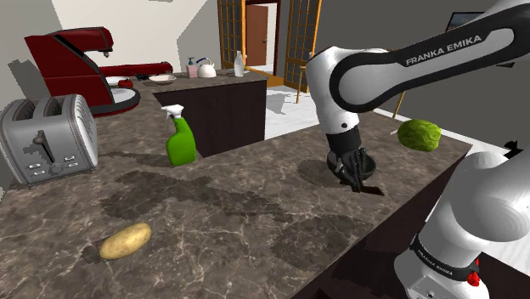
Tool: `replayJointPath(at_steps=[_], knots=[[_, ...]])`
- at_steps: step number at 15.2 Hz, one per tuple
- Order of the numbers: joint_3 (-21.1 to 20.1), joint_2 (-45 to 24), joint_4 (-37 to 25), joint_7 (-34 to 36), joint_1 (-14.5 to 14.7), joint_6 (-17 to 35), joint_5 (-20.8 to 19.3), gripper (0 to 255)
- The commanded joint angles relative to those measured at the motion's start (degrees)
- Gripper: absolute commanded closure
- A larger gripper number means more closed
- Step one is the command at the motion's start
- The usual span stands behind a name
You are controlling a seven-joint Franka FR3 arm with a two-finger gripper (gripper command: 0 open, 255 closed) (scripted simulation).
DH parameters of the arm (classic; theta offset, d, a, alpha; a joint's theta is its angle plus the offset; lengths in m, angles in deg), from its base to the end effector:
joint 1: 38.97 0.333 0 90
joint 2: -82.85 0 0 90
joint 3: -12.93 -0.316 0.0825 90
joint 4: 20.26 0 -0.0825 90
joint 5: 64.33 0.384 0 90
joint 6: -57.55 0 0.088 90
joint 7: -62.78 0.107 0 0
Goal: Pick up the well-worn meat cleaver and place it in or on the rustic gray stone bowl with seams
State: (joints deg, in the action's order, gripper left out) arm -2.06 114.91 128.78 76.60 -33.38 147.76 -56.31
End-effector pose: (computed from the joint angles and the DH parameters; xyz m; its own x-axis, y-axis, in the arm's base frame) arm 0.2901 0.1223 0.4021 0.8963 -0.0192 -0.4431 0.0397 -0.9916 0.1232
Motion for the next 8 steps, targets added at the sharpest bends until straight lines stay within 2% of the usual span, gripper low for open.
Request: replayJointPath(at_steps=[1, 5, 8], knots=[[0.29, 0.8, -0.98, -0.09, -0.02, -1.81, -0.15, 255], [0.67, 1.62, -3.08, -0.11, -0.06, -4.72, -0.38, 255], [3.68, -0.33, -4.07, -3.87, -2.58, -3.87, -4.36, 255]])
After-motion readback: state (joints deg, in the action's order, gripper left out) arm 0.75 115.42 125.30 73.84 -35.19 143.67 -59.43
